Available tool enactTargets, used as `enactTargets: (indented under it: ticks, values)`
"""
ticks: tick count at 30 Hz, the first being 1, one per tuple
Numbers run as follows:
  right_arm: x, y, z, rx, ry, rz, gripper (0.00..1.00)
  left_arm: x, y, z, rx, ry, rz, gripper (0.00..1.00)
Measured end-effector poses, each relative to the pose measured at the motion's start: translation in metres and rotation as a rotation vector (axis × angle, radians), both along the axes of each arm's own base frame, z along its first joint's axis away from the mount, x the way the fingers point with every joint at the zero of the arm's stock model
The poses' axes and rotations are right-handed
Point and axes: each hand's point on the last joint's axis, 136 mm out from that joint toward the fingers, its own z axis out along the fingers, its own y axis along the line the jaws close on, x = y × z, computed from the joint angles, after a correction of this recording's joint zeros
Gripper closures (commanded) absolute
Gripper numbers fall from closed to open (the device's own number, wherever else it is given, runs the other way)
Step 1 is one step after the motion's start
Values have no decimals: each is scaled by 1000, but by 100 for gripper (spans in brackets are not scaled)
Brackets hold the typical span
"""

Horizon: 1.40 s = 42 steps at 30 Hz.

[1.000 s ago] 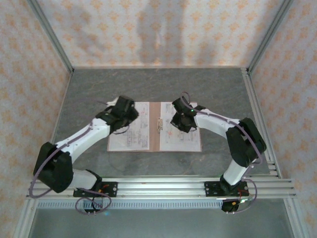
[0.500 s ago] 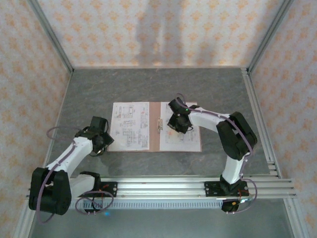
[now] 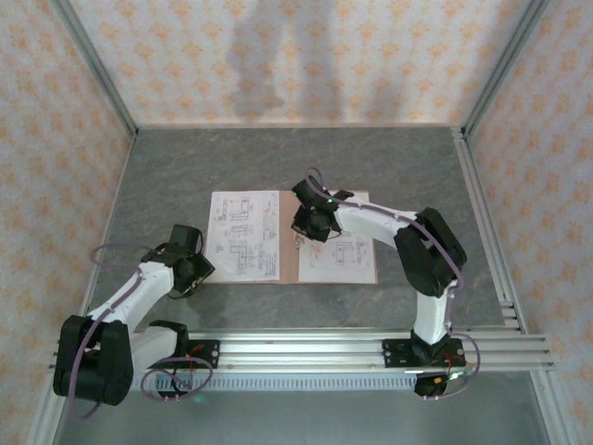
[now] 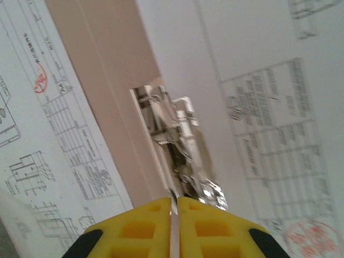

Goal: Put the files into the folder

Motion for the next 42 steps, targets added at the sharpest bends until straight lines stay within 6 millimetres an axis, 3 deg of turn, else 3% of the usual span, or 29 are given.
enactTargets:
  ticks: [7, 16, 21, 26, 42]
  values:
    - [-4, 7, -23, -44, 45, 17, 86, 3, 0, 1, -7, -11, 4, 41]
    - [-4, 3, -25, -71, 50, 15, 84, 4, 4, 0, -6, -12, 19, 39]
    - [-4, 3, -25, -80, 43, 32, 74, 6, 6, 0, -5, -18, 18, 39]
    - [-3, 1, -25, -94, 31, 52, 73, 6, 7, 0, -4, -19, 21, 39]
    - [17, 16, 7, -87, -42, 104, 68, 7, 10, 1, -15, -21, 17, 38]
